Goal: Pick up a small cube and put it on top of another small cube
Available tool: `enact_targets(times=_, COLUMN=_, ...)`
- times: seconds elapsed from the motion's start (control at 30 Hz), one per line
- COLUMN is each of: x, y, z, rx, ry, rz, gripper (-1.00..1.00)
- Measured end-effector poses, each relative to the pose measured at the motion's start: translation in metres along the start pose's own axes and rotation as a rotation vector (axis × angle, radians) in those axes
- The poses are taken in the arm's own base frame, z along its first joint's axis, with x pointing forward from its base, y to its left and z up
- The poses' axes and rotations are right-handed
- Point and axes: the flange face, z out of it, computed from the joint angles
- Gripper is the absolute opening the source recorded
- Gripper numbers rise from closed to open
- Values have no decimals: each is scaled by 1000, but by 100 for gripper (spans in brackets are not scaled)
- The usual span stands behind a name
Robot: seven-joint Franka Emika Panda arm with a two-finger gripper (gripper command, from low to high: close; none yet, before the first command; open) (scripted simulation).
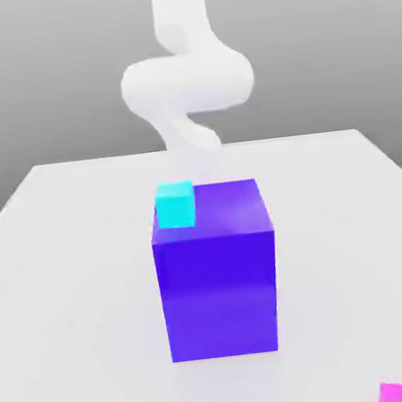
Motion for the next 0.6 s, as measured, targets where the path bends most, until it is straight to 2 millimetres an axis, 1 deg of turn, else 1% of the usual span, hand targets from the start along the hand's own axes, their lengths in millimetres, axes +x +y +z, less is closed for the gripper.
enact_targets(times=0.13, x=-7, y=-16, z=70, rx=-9, ry=-123, rz=-142, gripper=0)
enact_targets(times=0.2, x=-15, y=-23, z=103, rx=-14, ry=-180, rz=-212, gripper=0)
enact_targets(times=0.3, x=-33, y=-31, z=154, rx=-20, ry=-262, rz=-317, gripper=0)
enact_targets(times=0.47, x=-73, y=-41, z=236, rx=-33, ry=-390, rz=-496, gripper=0)
enact_targets(times=0.53, x=-93, y=-43, z=267, rx=-38, ry=-438, rz=-570, gripper=0)
enact_targets(times=0.6, x=-118, y=-46, z=296, rx=-41, ry=-488, rz=-650, gripper=0)
